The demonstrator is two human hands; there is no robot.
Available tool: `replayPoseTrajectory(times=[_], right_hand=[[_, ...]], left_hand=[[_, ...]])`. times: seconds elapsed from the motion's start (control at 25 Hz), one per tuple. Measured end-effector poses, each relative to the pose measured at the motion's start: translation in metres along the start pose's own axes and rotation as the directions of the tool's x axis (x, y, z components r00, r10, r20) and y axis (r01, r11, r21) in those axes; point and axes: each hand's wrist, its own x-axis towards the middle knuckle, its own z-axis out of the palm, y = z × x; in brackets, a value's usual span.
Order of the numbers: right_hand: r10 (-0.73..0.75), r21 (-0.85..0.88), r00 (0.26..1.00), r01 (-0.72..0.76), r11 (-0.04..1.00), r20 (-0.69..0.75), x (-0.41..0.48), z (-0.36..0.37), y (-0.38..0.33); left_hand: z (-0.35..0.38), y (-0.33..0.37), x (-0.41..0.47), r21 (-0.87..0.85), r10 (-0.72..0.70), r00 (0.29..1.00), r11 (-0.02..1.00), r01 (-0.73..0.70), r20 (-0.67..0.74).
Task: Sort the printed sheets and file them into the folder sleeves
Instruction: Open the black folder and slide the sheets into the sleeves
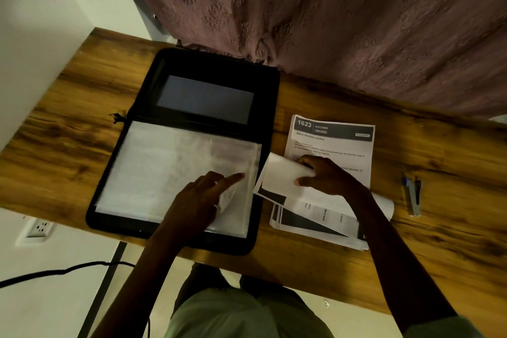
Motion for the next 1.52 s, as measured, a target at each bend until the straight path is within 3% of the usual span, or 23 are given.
replayPoseTrajectory(times=[0.16, 0.32, 0.6, 0.84, 1.0, 1.12, 1.32, 1.52], right_hand=[[-0.001, -0.011, 1.0, 0.001, 1.0, -0.004, 0.0, 0.001, 0.0], [-0.004, -0.008, 1.0, 0.004, 1.0, -0.005, 0.001, 0.002, 0.001], [-0.01, -0.028, 1.0, 0.01, 1.0, -0.017, 0.002, 0.003, 0.004], [-0.007, -0.006, 1.0, 0.007, 1.0, -0.008, 0.001, 0.001, 0.003], [-0.025, 0.005, 0.999, 0.026, 1.0, -0.028, -0.001, -0.008, 0.003], [-0.031, 0.108, 0.998, 0.037, 0.994, -0.054, -0.006, -0.02, 0.004], [-0.077, 0.189, 0.997, 0.078, 0.979, -0.016, -0.01, -0.026, -0.007], [-0.128, 0.093, 0.988, 0.12, 0.988, 0.087, 0.001, -0.013, -0.03]], left_hand=[[0.001, 0.003, 0.005, 0.086, 0.079, 0.997, 0.993, -0.081, 0.02], [0.003, 0.004, 0.003, 0.026, 0.022, 1.0, 0.999, -0.023, 0.01], [0.003, 0.002, 0.003, 0.085, 0.069, 0.998, 0.994, -0.069, -0.004], [0.003, 0.005, 0.007, 0.176, 0.052, 0.995, 0.982, -0.066, 0.085], [0.004, 0.025, 0.005, 0.123, -0.039, 0.999, 0.992, 0.043, -0.03], [0.009, 0.045, 0.014, 0.07, -0.247, 0.954, 0.962, 0.262, -0.17], [0.023, 0.065, 0.017, 0.123, -0.449, 0.887, 0.88, 0.46, -0.102], [0.026, 0.073, 0.012, 0.14, -0.472, 0.873, 0.862, 0.487, -0.123]])
